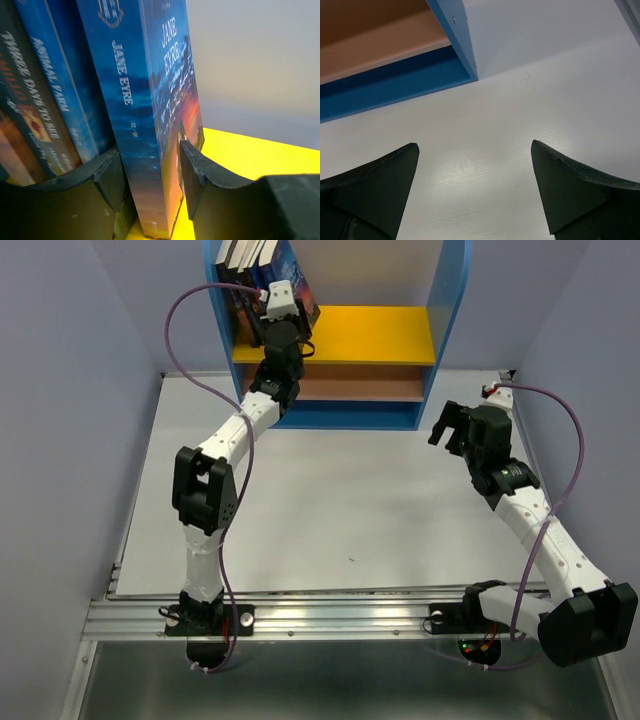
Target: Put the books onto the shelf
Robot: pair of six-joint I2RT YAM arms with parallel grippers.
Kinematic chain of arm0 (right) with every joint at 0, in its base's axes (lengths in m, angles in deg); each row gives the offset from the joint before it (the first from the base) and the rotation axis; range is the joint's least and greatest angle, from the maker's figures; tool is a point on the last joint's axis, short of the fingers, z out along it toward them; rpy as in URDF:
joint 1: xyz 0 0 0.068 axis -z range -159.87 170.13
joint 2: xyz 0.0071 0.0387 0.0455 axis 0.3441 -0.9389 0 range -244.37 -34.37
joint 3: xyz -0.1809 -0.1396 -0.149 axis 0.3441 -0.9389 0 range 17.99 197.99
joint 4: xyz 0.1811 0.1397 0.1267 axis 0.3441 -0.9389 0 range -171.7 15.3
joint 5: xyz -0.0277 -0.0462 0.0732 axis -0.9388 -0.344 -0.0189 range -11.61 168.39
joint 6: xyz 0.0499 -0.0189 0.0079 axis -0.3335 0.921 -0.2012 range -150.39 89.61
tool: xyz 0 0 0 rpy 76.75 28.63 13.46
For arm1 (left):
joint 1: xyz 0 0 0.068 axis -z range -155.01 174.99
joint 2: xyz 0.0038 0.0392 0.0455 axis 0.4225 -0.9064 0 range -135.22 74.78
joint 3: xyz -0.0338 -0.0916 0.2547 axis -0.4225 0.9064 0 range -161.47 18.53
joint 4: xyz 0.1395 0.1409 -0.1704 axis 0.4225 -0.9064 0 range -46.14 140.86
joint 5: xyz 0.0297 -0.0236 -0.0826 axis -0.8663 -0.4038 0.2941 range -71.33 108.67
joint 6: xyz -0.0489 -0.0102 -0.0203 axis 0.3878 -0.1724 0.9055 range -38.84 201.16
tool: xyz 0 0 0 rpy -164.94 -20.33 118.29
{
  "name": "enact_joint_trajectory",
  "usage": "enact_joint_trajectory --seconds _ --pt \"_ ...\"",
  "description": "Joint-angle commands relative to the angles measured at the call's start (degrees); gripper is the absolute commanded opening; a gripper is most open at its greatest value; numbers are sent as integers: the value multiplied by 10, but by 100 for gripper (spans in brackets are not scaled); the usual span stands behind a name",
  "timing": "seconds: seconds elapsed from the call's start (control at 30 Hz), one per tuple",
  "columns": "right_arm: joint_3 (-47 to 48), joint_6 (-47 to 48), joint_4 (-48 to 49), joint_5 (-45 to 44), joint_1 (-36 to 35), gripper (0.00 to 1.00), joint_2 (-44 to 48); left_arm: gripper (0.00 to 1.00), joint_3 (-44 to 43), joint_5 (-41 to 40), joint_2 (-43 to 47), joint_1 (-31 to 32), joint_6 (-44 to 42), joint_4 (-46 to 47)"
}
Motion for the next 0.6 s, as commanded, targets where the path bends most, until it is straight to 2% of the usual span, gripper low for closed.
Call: enact_joint_trajectory --seconds 0.0,0.23,0.33,0.4,0.47,0.5,0.57 --pt "9 4 18 9 -1 100 -3 60 7 -42 72 -9 -2 48" --pt "9 2 19 23 -1 100 -6 63 8 -60 91 12 -13 45" --pt "9 2 18 37 -1 100 -6 74 19 -66 110 25 -13 43" --pt "9 1 18 41 -1 100 -4 89 27 -71 123 32 -13 40" --pt "9 0 18 45 -1 100 -3 92 44 -74 152 47 -30 33" --pt "8 -2 18 45 -1 100 -2 99 52 -75 164 55 -31 28" --pt "6 -3 17 49 -1 100 0 99 74 -79 206 72 -42 13"
